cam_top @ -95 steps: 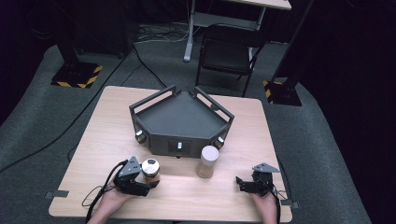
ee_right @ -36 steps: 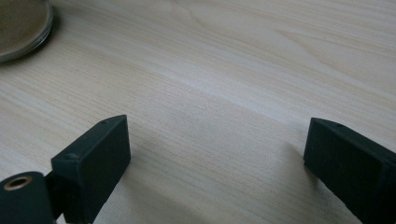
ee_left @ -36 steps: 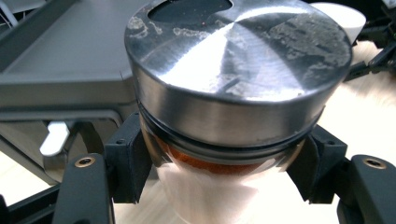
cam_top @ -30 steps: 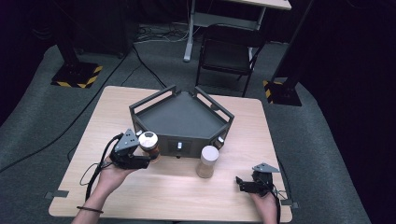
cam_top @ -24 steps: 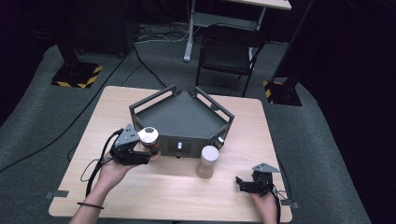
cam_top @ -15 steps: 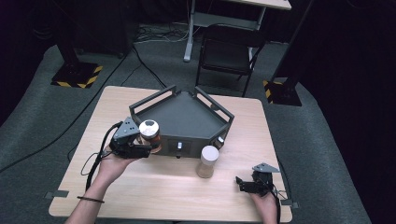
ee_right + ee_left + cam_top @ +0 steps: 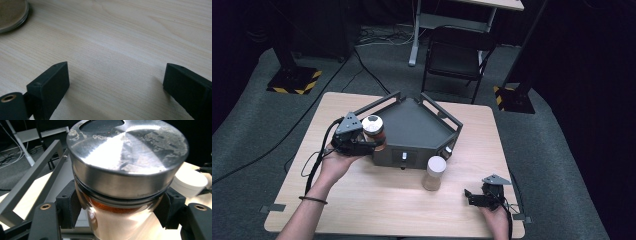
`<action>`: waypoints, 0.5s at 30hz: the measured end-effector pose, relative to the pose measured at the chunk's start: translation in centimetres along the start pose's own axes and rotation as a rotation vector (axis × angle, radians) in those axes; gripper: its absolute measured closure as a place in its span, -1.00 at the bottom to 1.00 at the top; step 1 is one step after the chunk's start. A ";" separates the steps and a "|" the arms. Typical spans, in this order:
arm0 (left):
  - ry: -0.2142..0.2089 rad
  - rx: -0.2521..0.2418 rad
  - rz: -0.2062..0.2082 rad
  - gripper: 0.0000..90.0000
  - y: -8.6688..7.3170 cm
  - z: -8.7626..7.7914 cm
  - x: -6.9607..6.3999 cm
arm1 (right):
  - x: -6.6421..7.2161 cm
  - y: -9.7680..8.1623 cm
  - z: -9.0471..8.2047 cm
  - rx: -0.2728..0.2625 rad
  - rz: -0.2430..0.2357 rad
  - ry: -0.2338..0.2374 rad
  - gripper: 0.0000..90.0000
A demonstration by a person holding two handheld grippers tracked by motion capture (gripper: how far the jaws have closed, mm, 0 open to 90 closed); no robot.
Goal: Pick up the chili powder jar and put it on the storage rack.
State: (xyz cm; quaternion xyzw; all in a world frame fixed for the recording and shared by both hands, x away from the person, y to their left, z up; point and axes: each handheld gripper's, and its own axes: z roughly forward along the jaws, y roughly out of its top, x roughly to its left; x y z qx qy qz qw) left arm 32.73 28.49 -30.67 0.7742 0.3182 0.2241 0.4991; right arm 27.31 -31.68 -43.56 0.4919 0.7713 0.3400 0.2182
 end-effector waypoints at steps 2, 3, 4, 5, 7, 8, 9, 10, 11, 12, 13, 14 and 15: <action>0.012 0.003 -0.008 -0.30 0.1 0.5 0.1 | 0.0 0.0 0.0 0.000 0.000 0.000 -0.87; 0.019 0.003 -0.010 -0.30 0.2 0.7 0.2 | 0.0 0.0 0.0 0.000 0.000 0.000 -0.87; 0.026 0.002 -0.015 -0.30 0.2 0.9 0.2 | 0.0 0.0 0.0 0.000 0.000 0.000 -0.87; 0.028 0.001 -0.023 -0.30 0.2 1.1 0.4 | 0.0 0.0 0.0 0.000 -0.001 0.000 -0.87; 0.040 -0.002 -0.031 -0.30 0.3 1.6 0.5 | 0.0 0.0 0.0 0.000 0.000 0.000 -0.87; 0.045 0.000 -0.034 -0.30 0.4 1.8 0.5 | 0.0 0.0 0.0 0.000 0.000 0.000 -0.87; 0.048 0.001 -0.040 -0.30 0.4 2.1 0.6 | 0.0 0.0 0.0 0.000 0.000 0.000 -0.87; 0.050 0.003 -0.041 -0.30 0.5 2.3 0.6 | 0.0 0.0 0.0 0.000 0.000 0.001 -0.87; 0.052 0.006 -0.040 -0.30 0.6 2.5 0.7 | 0.0 0.0 0.0 0.000 -0.001 0.001 -0.87; 0.058 0.011 -0.040 -0.30 0.7 2.8 0.6 | 0.0 0.0 0.0 0.000 0.000 0.001 -0.87; 0.064 0.016 -0.038 -0.30 0.8 3.0 0.6 | 0.0 0.0 0.0 0.000 -0.001 0.001 -0.87; 0.067 0.021 -0.038 -0.30 0.9 3.2 0.6 | 0.0 0.0 0.0 0.000 -0.001 0.001 -0.87; 0.071 0.025 -0.039 -0.30 1.0 3.5 0.6 | 0.0 0.0 0.0 0.000 -0.001 0.001 -0.87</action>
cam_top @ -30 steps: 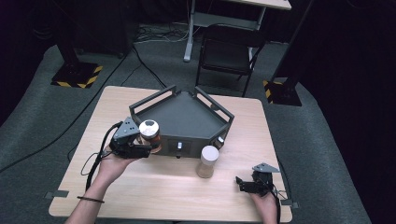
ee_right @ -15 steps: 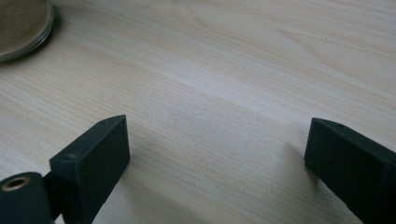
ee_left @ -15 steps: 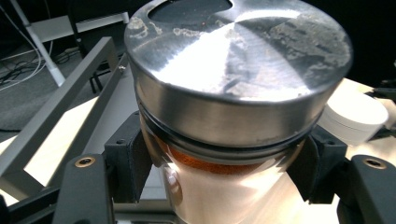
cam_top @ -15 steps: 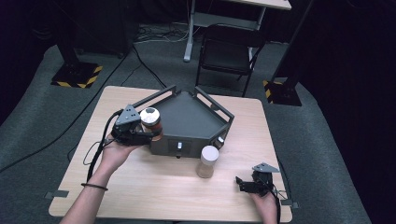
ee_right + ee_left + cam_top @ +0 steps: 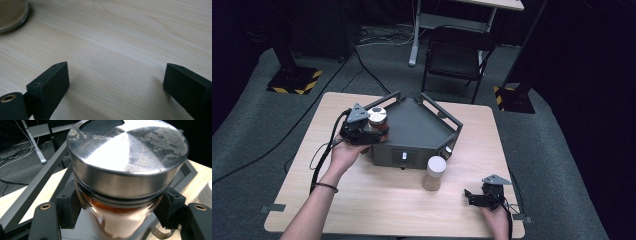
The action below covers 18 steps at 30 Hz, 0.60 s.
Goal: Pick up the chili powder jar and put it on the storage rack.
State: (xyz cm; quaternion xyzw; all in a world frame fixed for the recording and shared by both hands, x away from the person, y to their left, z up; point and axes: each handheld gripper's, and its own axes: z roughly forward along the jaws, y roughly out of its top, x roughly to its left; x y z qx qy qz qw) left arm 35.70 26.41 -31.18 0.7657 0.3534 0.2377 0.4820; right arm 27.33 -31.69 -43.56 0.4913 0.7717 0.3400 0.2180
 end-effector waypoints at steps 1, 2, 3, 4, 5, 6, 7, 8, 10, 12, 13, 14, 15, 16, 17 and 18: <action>0.006 0.005 -0.001 -0.30 0.0 0.2 -0.1 | 0.0 0.0 0.0 0.000 -0.001 0.000 -0.87; 0.010 0.010 -0.003 -0.30 0.1 0.4 -0.1 | 0.0 0.0 0.0 0.000 0.000 0.000 -0.87; 0.014 0.014 -0.002 -0.30 0.1 0.6 -0.1 | 0.0 0.0 0.0 0.000 -0.001 0.000 -0.87; 0.018 0.017 -0.005 -0.30 0.1 0.8 -0.2 | 0.0 0.0 0.0 0.000 0.000 0.000 -0.87; 0.019 0.022 -0.005 -0.30 0.2 0.9 -0.2 | 0.0 0.0 0.0 0.000 -0.001 0.000 -0.87; 0.021 0.028 -0.004 -0.30 0.2 1.1 -0.3 | 0.0 0.0 0.0 0.000 0.000 0.000 -0.87; 0.023 0.032 -0.005 -0.30 0.3 1.2 -0.3 | 0.0 0.0 0.0 0.000 -0.001 0.000 -0.87; 0.025 0.038 -0.006 -0.30 0.3 1.4 -0.3 | 0.0 0.0 0.0 0.000 0.000 0.000 -0.87; 0.031 0.049 -0.010 -0.30 0.4 1.6 -0.3 | 0.0 0.0 0.0 0.000 0.000 0.000 -0.87; 0.032 0.057 -0.011 -0.30 0.5 1.9 -0.3 | 0.0 0.0 0.0 0.000 0.000 0.000 -0.87; 0.034 0.062 -0.010 -0.30 0.5 2.0 -0.3 | 0.0 0.0 0.0 0.000 0.000 0.000 -0.87; 0.035 0.066 -0.009 -0.30 0.6 2.1 -0.4 | 0.0 0.0 0.0 0.000 0.000 0.000 -0.87; 0.036 0.069 -0.010 -0.30 0.6 2.1 -0.4 | 0.0 0.0 0.0 0.000 0.000 0.000 -0.87; 0.037 0.073 -0.008 -0.30 0.6 2.2 -0.4 | 0.0 0.0 0.0 0.000 -0.001 0.000 -0.87; 0.038 0.077 -0.009 -0.30 0.7 2.3 -0.4 | 0.0 0.0 0.0 0.000 0.000 0.000 -0.87; 0.038 0.080 -0.008 -0.30 0.7 2.4 -0.4 | 0.0 0.0 0.0 0.000 0.000 0.000 -0.87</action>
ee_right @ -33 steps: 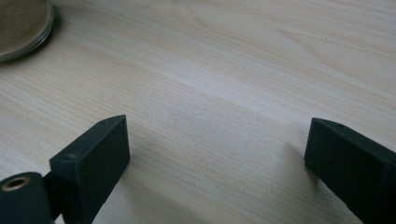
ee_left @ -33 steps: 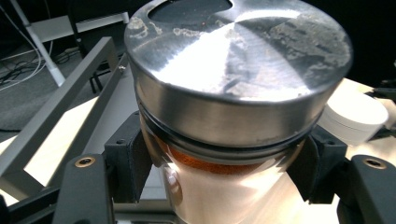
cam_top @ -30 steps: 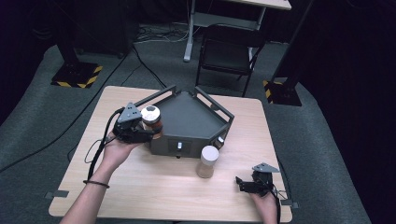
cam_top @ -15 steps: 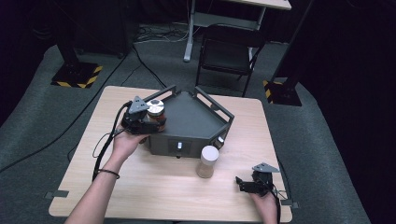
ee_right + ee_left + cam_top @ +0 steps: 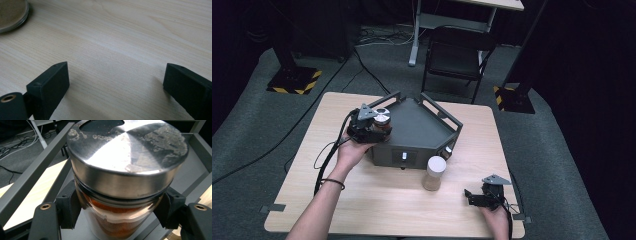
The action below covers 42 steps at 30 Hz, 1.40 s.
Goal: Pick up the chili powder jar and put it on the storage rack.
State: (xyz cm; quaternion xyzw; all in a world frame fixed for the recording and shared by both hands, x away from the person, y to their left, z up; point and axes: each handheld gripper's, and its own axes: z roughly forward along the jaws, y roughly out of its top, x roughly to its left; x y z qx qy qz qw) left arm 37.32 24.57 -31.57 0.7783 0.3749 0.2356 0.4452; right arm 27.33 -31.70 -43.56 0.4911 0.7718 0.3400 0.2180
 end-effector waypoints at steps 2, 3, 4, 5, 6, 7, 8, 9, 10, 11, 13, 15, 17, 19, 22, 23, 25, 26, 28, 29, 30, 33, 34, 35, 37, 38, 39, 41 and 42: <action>0.000 0.005 0.000 -0.30 0.1 0.1 0.0 | 0.0 0.0 0.0 0.000 0.000 0.000 -0.87; 0.002 0.008 0.001 -0.30 0.1 0.2 -0.1 | 0.0 0.0 0.0 0.000 0.000 0.001 -0.87; 0.003 0.009 0.002 -0.30 0.1 0.3 -0.1 | 0.0 0.0 0.0 0.000 0.000 0.000 -0.87; 0.003 0.010 0.001 -0.30 0.1 0.3 -0.1 | 0.0 0.0 0.0 0.000 0.000 0.000 -0.87; 0.003 0.012 -0.003 -0.30 0.2 0.3 -0.1 | 0.0 0.0 0.0 0.001 -0.001 0.001 -0.87; 0.002 0.013 -0.003 -0.30 0.2 0.3 -0.1 | 0.0 0.0 0.0 0.000 0.000 0.000 -0.87; 0.003 0.016 -0.004 -0.30 0.3 0.4 -0.1 | 0.0 0.0 0.0 0.000 0.000 0.001 -0.87; 0.002 0.021 -0.003 -0.31 0.4 0.4 -0.1 | 0.0 0.0 0.0 0.000 -0.001 0.001 -0.87; -0.001 0.023 -0.005 -0.31 0.5 0.4 -0.1 | 0.0 0.0 0.0 0.000 0.000 0.000 -0.87; -0.002 0.025 -0.014 -0.31 0.5 0.5 0.0 | 0.0 0.0 0.0 0.000 0.000 0.001 -0.87; -0.009 0.028 -0.032 -0.31 0.5 0.5 0.3 | 0.0 0.0 0.0 0.000 -0.001 0.001 -0.87; -0.001 0.027 -0.022 -0.34 0.5 0.4 0.3 | 0.0 0.0 0.0 0.000 -0.001 0.001 -0.88; 0.004 0.023 -0.020 -0.46 0.5 0.2 0.2 | 0.0 0.0 0.0 0.000 -0.001 0.001 -0.88; 0.005 0.017 -0.018 -0.57 0.5 -0.2 0.1 | 0.0 0.0 0.0 0.000 -0.001 0.001 -0.88; 0.007 0.027 -0.006 -0.67 0.5 -0.6 0.1 | 0.0 0.0 0.0 0.000 -0.001 0.001 -0.88; 0.008 0.028 -0.001 -0.69 0.5 -0.8 0.1 | 0.0 0.0 0.0 0.000 -0.001 0.001 -0.88; 0.015 0.021 0.008 -0.71 0.3 -1.4 0.1 | 0.0 0.0 0.0 0.000 -0.001 0.001 -0.88; 0.012 0.011 0.005 -0.71 0.0 -1.7 0.2 | 0.0 0.0 0.0 0.000 -0.001 0.001 -0.88; 0.014 0.004 0.006 -0.71 -0.4 -2.2 0.3 | 0.0 0.0 0.0 0.000 -0.001 0.001 -0.88; 0.013 0.002 0.006 -0.71 -0.7 -2.4 0.4 | 0.0 0.0 0.0 0.000 -0.001 0.001 -0.88; 0.012 0.002 0.007 -0.71 -0.9 -2.6 0.5 | 0.0 0.0 0.0 0.000 -0.001 0.001 -0.88; 0.014 0.004 0.007 -0.70 -1.9 -3.2 0.8 | 0.0 0.0 0.0 0.000 -0.001 0.001 -0.88; 0.013 0.000 0.004 -0.70 -2.3 -3.3 0.9 | 0.0 0.0 0.0 0.000 -0.001 0.001 -0.88; 0.011 0.000 0.002 -0.70 -2.6 -3.5 1.0 | 0.0 0.0 0.0 0.000 -0.001 0.001 -0.88; 0.009 -0.002 0.002 -0.70 -3.3 -3.8 1.2 | 0.0 0.0 0.0 0.000 -0.001 0.001 -0.88; 0.006 -0.004 0.000 -0.70 -3.7 -3.9 1.3 | 0.0 0.0 0.0 0.000 -0.001 0.001 -0.88; 0.003 -0.005 -0.001 -0.70 -4.0 -4.0 1.3 | 0.0 0.0 0.0 0.000 -0.001 0.001 -0.88; -0.002 -0.007 -0.002 -0.70 -4.7 -4.3 1.4 | 0.0 0.0 0.0 0.000 -0.001 0.001 -0.88; -0.005 -0.006 0.002 -0.70 -5.0 -4.5 1.4 | 0.0 0.0 0.0 0.000 -0.001 0.001 -0.88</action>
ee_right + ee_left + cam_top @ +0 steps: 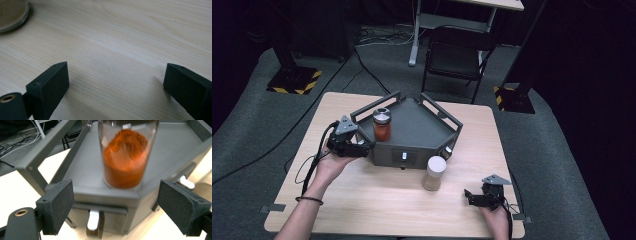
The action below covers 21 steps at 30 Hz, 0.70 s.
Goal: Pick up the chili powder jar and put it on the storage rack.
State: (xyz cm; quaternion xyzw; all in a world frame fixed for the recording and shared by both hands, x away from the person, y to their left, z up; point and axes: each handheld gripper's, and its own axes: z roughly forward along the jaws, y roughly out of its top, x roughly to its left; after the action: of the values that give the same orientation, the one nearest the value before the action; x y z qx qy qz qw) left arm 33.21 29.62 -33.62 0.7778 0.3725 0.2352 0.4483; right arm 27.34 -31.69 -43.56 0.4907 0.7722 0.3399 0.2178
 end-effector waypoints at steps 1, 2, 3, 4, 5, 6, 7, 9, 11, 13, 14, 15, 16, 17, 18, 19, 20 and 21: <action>-0.001 -0.004 0.000 -0.70 -0.4 -0.2 0.0 | 0.0 0.0 0.0 0.000 0.000 0.000 -0.88; -0.005 -0.009 -0.003 -0.70 -0.7 -0.3 0.0 | 0.0 0.0 0.0 0.000 0.000 0.000 -0.88; -0.008 -0.011 -0.001 -0.70 -1.1 -0.5 0.0 | 0.0 0.0 0.0 0.000 0.000 0.000 -0.88; -0.008 -0.009 0.005 -0.70 -1.3 -0.6 0.0 | 0.0 0.0 0.0 0.000 0.000 0.000 -0.88; -0.007 -0.008 0.006 -0.70 -1.6 -0.7 -0.1 | 0.0 0.0 0.0 0.000 0.000 0.000 -0.88; -0.012 -0.011 0.003 -0.70 -2.1 -0.9 0.0 | 0.0 0.0 0.0 0.000 0.000 0.000 -0.88; -0.016 -0.011 0.001 -0.70 -2.3 -0.9 0.0 | 0.0 0.0 0.0 0.000 0.000 0.000 -0.88; -0.022 -0.009 0.001 -0.70 -2.9 -1.0 0.0 | 0.0 0.0 0.0 0.000 0.001 0.000 -0.88; -0.022 -0.007 0.006 -0.70 -3.5 -1.1 -0.2 | 0.0 0.0 0.0 0.000 0.000 0.000 -0.88; -0.022 0.000 0.012 -0.70 -4.0 -1.2 -0.3 | 0.0 0.0 0.0 0.000 0.000 0.000 -0.88; -0.025 0.000 0.009 -0.70 -4.3 -1.2 -0.3 | 0.0 0.0 0.0 0.000 0.000 0.000 -0.88; -0.028 0.001 0.005 -0.70 -4.7 -1.2 -0.3 | 0.0 0.0 0.0 0.000 0.000 0.000 -0.88; -0.029 0.003 0.004 -0.70 -5.0 -1.1 -0.3 | 0.0 0.0 0.0 0.000 0.000 0.000 -0.88; -0.027 0.009 0.005 -0.69 -5.2 -1.1 -0.4 | 0.0 0.0 0.0 0.000 0.000 0.000 -0.88; -0.028 0.012 0.002 -0.69 -5.5 -1.1 -0.3 | 0.0 0.0 0.0 0.000 0.000 0.000 -0.88; -0.031 0.013 -0.002 -0.69 -5.8 -1.1 -0.3 | 0.0 0.0 0.0 0.000 0.000 0.000 -0.88; -0.034 0.018 -0.004 -0.69 -6.0 -1.1 -0.3 | 0.0 0.0 0.0 0.000 0.000 0.000 -0.88; -0.034 0.021 -0.005 -0.69 -6.2 -1.0 -0.2 | 0.0 0.0 0.0 0.000 0.000 0.000 -0.88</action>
State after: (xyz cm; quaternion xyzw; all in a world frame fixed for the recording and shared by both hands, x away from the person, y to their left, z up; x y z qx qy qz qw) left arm 30.04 31.98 -38.58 0.7853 0.3692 0.2168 0.4471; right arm 27.34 -31.69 -43.56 0.4908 0.7721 0.3399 0.2179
